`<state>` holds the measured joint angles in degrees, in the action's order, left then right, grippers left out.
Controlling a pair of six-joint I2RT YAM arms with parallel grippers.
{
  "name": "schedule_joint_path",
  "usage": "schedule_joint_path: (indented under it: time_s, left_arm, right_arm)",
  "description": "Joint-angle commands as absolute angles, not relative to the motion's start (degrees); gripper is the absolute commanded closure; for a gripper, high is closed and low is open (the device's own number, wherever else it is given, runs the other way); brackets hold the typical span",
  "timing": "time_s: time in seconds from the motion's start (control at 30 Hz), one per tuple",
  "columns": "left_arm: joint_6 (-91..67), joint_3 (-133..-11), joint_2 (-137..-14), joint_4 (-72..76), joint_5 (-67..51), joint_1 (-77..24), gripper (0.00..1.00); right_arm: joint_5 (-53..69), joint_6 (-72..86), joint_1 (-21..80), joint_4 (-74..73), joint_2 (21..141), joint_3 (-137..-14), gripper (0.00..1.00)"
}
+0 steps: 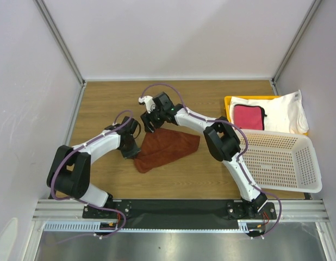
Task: Fold and stack the towels
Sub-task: Flatten out the crumpled towel
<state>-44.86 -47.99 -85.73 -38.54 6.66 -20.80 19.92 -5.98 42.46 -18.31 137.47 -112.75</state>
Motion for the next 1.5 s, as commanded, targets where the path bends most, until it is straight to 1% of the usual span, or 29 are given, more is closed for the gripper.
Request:
schedule_joint_path:
  time_s: [0.0,0.2,0.33,0.37,0.43,0.47,0.53,0.57,0.63,0.8,0.97,1.07,1.13,1.3,1.47]
  left_arm:
    - [-41.66,-48.25,-85.26,-36.21,4.57,-19.43,1.00]
    - [-40.61,-48.08,-84.11,-36.03,4.48,-18.20,1.00]
    - [-40.17,-47.81,-83.76,-36.47,4.66,-17.67,1.00]
    - [-39.99,-47.73,-83.67,-36.47,4.66,-17.32,1.00]
    - [-39.90,-47.72,-83.59,-36.82,4.75,-16.96,1.00]
    - [-39.82,-47.72,-83.50,-36.91,4.75,-16.61,1.00]
    - [-39.64,-47.81,-83.32,-37.00,4.83,-16.26,1.00]
    - [-39.46,-47.99,-83.23,-37.09,4.83,-15.82,1.00]
    - [-39.29,-48.42,-83.23,-37.18,4.83,-15.30,1.00]
    - [-38.15,-50.09,-83.85,-37.79,5.54,-13.19,1.00]
    - [-36.05,-53.78,-85.34,-38.14,5.98,-10.82,1.00]
    - [-31.75,-57.91,-86.22,-36.92,3.43,-10.20,1.00]
    - [-29.11,-60.45,-84.38,-33.94,0.63,-10.20,1.00]
    - [-20.23,-65.99,-79.81,-28.83,-1.58,-10.28,1.00]
    - [-13.55,-72.33,-76.74,-29.00,-3.25,-10.37,1.00]
  right_arm:
    - [18.28,-8.35,42.45,-16.35,138.60,-115.31,0.31]
    - [15.29,-9.23,42.80,-16.87,140.27,-116.19,0.30]
    - [15.47,-9.14,42.98,-17.93,141.50,-117.07,0.36]
    - [15.47,-9.23,42.98,-17.93,141.76,-116.98,0.46]
    - [15.47,-9.32,43.07,-18.28,141.77,-116.72,0.62]
    - [15.29,-9.49,43.07,-18.37,141.59,-116.63,0.73]
    - [14.42,-9.84,43.15,-18.46,141.24,-115.58,0.80]
    - [14.15,-10.45,43.15,-18.63,141.07,-115.40,0.90]
    - [12.15,-10.72,43.15,-19.24,140.89,-115.14,1.00]
    - [5.28,-9.23,42.02,-17.76,138.35,-113.56,1.00]
    - [-1.48,-1.86,37.46,-14.06,131.58,-110.66,1.00]
    - [-7.10,-0.27,36.13,-13.63,127.20,-109.08,1.00]
    - [-10.45,-0.26,35.33,-11.79,124.12,-106.36,1.00]
    - [-12.48,2.46,33.84,-10.81,113.83,-102.66,1.00]
    - [-14.32,2.29,33.49,-8.79,105.22,-98.53,1.00]
